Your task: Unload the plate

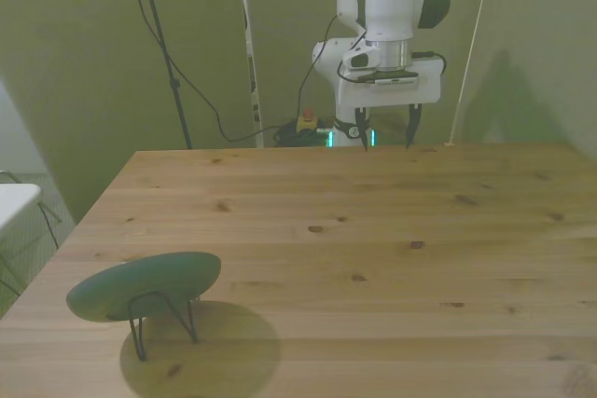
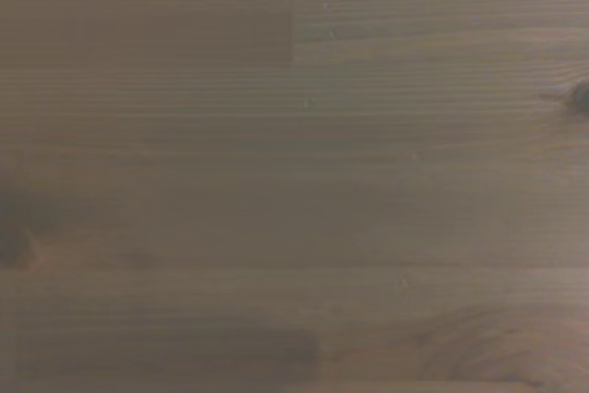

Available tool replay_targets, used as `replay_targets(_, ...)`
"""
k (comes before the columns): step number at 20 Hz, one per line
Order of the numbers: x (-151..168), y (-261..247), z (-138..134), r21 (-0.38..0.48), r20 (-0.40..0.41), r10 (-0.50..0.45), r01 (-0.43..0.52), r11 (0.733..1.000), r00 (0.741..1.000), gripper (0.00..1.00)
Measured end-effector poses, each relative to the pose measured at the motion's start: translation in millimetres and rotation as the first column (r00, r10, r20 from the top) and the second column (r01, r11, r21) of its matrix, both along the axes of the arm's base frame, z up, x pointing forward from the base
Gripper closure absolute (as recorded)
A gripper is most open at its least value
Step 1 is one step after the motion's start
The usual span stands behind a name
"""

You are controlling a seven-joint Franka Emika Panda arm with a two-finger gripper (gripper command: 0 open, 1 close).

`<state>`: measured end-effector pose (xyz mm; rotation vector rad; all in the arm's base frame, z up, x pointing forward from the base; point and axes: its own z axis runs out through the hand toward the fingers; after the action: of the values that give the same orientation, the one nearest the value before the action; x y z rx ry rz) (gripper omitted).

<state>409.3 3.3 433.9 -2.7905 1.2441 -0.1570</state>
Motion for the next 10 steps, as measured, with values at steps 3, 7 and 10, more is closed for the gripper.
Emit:
replay_targets(3,2,-8,3,-0.015,0.018,-0.016,0.016,1.0,1.0,0.0)
replay_targets(7,14,-82,50,-0.033,0.12,-0.142,0.147,0.989,0.983,0.0)
replay_targets(10,27,-131,77,-0.025,0.169,-0.225,0.232,0.972,0.96,0.0)
